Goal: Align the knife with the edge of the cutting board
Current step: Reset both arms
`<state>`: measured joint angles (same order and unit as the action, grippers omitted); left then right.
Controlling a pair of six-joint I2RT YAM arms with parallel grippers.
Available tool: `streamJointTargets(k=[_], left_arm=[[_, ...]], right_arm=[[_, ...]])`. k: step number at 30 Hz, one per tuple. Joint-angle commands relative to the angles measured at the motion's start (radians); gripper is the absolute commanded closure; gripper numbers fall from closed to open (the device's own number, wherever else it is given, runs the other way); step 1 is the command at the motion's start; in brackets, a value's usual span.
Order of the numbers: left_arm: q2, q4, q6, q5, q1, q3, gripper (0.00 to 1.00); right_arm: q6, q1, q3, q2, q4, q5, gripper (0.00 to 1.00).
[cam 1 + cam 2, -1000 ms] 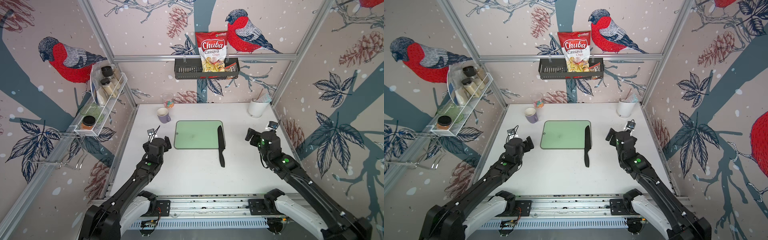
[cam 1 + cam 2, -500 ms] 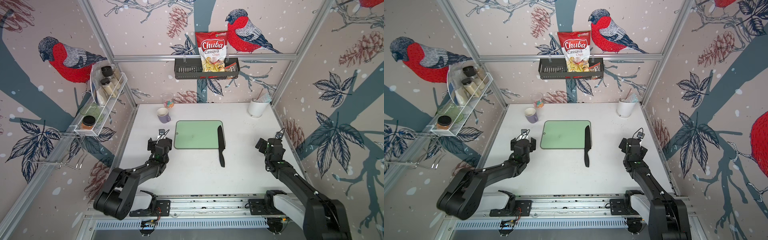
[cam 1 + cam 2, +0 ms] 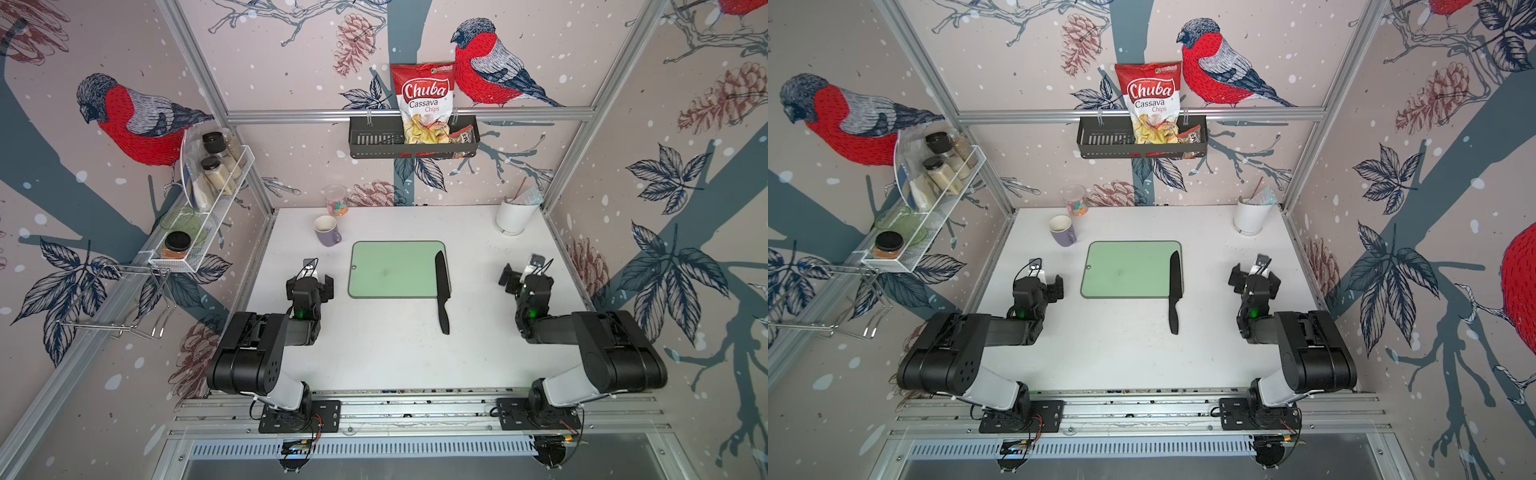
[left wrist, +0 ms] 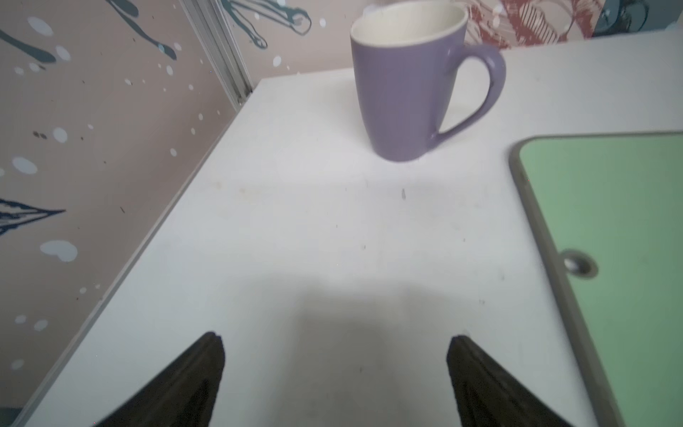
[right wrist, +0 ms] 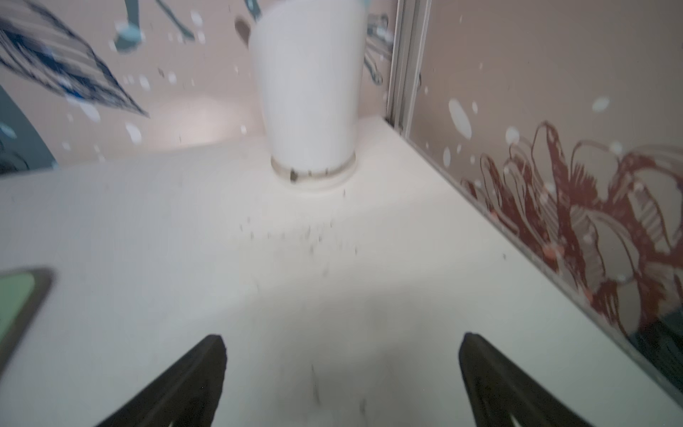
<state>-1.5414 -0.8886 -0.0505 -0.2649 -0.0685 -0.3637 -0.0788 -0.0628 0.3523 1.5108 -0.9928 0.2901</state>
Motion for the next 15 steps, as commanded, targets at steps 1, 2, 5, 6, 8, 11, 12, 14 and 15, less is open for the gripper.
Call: streamJointTargets(k=[1,2,5,6,8,11,12,14,15], left_arm=[[0.004,0.033,0.029,0.019,0.005,-0.038,0.04],[0.007,0.040,0.030,0.018,0.005,-0.036,0.04],[-0.006,-0.014,0.023,0.017,0.004,-0.024,0.04],[-0.001,0.010,0.024,0.018,0.004,-0.029,0.04],[-0.012,-0.021,0.022,0.019,0.004,-0.022,0.04],[-0.009,-0.012,0.023,0.020,0.003,-0.024,0.04],[-0.010,-0.019,0.023,0.020,0.004,-0.023,0.04],[-0.007,-0.010,0.023,0.020,0.004,-0.025,0.04],[-0.009,-0.016,0.023,0.020,0.004,-0.024,0.04]], right_arm=[[-0.002,0.004,0.016,-0.003,0.116,-0.065,0.00],[-0.002,0.001,0.005,-0.005,0.099,-0.057,0.00],[-0.001,0.003,0.013,-0.002,0.108,-0.065,0.00],[-0.004,0.007,0.014,-0.004,0.112,-0.075,0.00],[-0.004,0.009,0.015,-0.005,0.117,-0.077,0.00],[-0.004,0.009,0.014,-0.005,0.116,-0.076,0.00],[-0.003,0.009,0.015,-0.004,0.117,-0.076,0.00],[-0.004,0.009,0.015,-0.004,0.116,-0.076,0.00],[-0.004,0.009,0.016,-0.004,0.116,-0.077,0.00]])
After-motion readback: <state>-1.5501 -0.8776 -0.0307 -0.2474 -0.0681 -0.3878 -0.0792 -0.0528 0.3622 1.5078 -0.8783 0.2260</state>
